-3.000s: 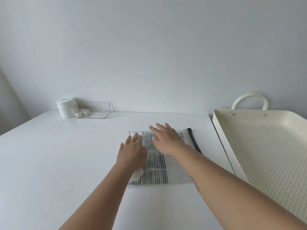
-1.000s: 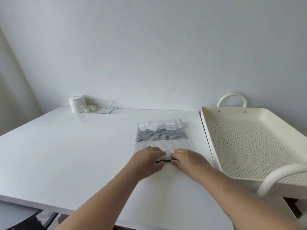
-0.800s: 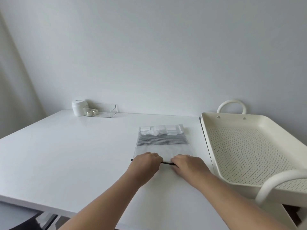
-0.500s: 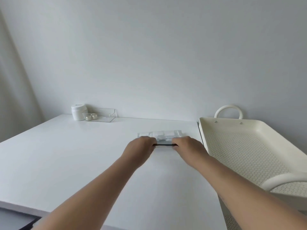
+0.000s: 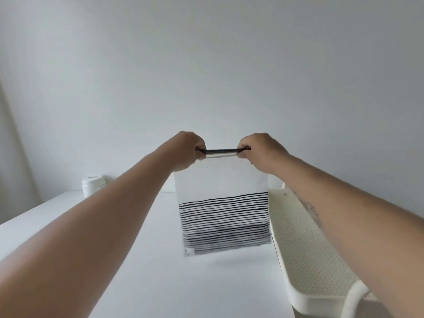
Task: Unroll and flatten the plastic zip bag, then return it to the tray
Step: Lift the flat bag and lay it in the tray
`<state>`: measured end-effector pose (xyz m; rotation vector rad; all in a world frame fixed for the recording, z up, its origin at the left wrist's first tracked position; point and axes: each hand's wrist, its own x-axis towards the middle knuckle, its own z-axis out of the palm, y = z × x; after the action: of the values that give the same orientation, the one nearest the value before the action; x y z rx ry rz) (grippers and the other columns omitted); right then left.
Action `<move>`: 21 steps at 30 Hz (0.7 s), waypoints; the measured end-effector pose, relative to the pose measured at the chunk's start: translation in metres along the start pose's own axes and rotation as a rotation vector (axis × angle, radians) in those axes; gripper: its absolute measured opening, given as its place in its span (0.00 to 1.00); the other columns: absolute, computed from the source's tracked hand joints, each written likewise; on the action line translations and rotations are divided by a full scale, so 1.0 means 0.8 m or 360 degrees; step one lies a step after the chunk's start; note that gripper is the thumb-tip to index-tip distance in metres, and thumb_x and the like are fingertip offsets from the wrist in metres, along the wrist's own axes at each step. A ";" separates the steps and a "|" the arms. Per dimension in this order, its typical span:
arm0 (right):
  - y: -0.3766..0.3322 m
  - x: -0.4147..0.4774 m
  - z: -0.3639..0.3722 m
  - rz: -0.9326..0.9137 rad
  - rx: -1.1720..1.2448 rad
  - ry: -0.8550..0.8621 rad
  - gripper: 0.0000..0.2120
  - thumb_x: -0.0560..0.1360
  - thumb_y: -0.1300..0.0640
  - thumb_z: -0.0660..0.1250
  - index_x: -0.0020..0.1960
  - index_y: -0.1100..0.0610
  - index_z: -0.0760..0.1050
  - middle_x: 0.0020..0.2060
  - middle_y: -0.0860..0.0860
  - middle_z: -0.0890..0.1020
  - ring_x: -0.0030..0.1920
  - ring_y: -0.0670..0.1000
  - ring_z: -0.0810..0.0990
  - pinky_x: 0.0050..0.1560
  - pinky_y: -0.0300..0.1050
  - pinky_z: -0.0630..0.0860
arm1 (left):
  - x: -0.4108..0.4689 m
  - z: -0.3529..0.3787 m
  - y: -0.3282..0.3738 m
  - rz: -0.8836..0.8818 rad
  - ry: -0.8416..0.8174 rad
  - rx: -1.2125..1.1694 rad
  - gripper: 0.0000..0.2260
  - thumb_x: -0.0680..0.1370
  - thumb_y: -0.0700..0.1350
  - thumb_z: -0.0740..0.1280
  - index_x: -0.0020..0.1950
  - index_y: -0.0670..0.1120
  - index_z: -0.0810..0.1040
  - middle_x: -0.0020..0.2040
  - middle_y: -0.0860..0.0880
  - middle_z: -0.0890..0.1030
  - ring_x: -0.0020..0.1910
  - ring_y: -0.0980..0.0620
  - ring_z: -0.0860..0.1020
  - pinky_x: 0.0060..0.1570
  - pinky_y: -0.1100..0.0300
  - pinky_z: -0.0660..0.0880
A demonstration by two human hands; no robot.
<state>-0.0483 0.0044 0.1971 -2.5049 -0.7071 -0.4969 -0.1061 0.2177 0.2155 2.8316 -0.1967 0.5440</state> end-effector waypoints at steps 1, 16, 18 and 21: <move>0.001 0.002 -0.013 -0.0002 0.0014 -0.0034 0.06 0.74 0.58 0.66 0.40 0.49 0.78 0.39 0.50 0.79 0.41 0.57 0.80 0.41 0.48 0.75 | 0.008 -0.009 0.007 0.0006 -0.0046 -0.0015 0.06 0.75 0.42 0.65 0.44 0.48 0.82 0.41 0.46 0.83 0.42 0.46 0.81 0.38 0.55 0.75; 0.109 0.005 -0.155 0.0215 -0.0065 -0.0200 0.04 0.74 0.60 0.68 0.43 0.53 0.80 0.39 0.46 0.83 0.39 0.50 0.83 0.36 0.40 0.70 | 0.136 -0.009 0.146 0.0304 -0.0391 -0.0215 0.03 0.75 0.44 0.70 0.44 0.48 0.83 0.40 0.57 0.86 0.39 0.55 0.85 0.41 0.61 0.77; 0.136 0.006 -0.164 0.0271 -0.0092 -0.0198 0.05 0.75 0.61 0.68 0.43 0.53 0.79 0.39 0.46 0.83 0.38 0.50 0.83 0.36 0.40 0.70 | 0.158 0.009 0.167 0.0335 -0.0407 -0.0237 0.03 0.75 0.44 0.69 0.45 0.48 0.83 0.40 0.56 0.86 0.40 0.54 0.85 0.42 0.61 0.78; 0.177 0.012 -0.173 0.0359 -0.0129 -0.0184 0.05 0.75 0.62 0.67 0.43 0.54 0.79 0.40 0.47 0.83 0.38 0.50 0.81 0.34 0.40 0.69 | 0.189 0.037 0.197 0.0379 -0.0415 -0.0286 0.04 0.76 0.43 0.68 0.47 0.46 0.83 0.41 0.55 0.86 0.40 0.54 0.85 0.41 0.62 0.78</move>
<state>0.0103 -0.1728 0.2644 -2.6648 -0.4455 -0.3076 0.0156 0.0459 0.2805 2.7088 -0.6055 0.1866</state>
